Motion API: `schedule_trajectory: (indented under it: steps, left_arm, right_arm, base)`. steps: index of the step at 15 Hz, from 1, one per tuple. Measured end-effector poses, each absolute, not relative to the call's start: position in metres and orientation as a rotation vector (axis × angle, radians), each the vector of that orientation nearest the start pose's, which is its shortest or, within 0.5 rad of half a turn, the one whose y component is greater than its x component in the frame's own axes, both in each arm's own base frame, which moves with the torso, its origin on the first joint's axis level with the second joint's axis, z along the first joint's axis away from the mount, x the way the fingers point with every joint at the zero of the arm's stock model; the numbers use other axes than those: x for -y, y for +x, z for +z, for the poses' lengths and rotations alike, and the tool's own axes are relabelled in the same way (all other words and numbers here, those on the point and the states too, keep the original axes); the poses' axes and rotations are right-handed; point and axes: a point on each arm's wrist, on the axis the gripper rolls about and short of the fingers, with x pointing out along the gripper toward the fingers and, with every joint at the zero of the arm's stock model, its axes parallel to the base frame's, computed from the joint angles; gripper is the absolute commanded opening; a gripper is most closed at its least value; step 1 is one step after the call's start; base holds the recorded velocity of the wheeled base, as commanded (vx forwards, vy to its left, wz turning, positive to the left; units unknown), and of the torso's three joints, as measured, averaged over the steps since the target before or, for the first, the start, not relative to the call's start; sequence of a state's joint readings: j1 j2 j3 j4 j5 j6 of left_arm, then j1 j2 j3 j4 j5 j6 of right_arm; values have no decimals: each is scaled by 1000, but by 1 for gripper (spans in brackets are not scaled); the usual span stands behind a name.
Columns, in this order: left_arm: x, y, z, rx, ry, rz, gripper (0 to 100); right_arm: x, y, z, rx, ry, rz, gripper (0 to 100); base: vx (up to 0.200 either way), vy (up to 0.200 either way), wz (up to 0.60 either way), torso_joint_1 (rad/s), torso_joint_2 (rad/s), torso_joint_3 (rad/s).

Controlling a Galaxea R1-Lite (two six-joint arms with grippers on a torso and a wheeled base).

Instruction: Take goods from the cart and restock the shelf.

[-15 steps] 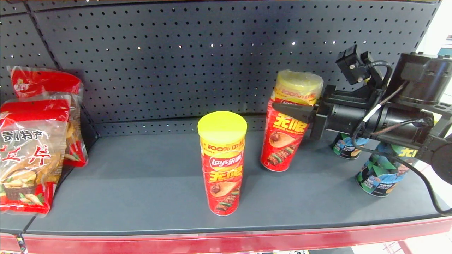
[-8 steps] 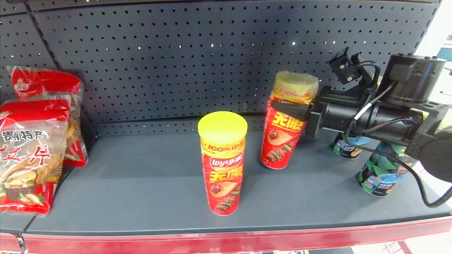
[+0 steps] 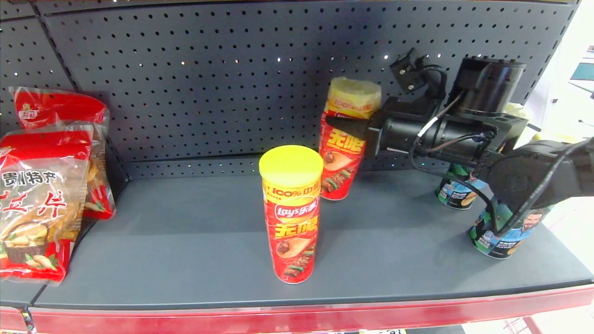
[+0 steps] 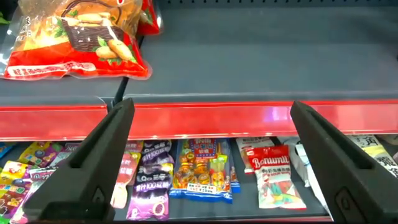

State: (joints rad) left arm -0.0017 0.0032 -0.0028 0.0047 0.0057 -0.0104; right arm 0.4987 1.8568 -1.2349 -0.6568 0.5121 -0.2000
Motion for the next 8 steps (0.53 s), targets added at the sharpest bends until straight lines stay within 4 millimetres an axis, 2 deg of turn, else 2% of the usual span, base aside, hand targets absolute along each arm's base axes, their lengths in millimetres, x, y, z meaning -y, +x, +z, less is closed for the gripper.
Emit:
schedule_trajectory:
  steps: [3, 8]
  left_arm:
    - [0, -23, 76, -5, -10, 4, 100]
    - [0, -23, 76, -5, -10, 4, 100]
  right_arm:
    - [-208, 328, 241, 127, -182, 1076, 0]
    - [-223, 341, 222, 131, -221, 1165, 0]
  base:
    - [0, 0, 0, 0, 0, 0]
    - [0, 0, 0, 0, 0, 0]
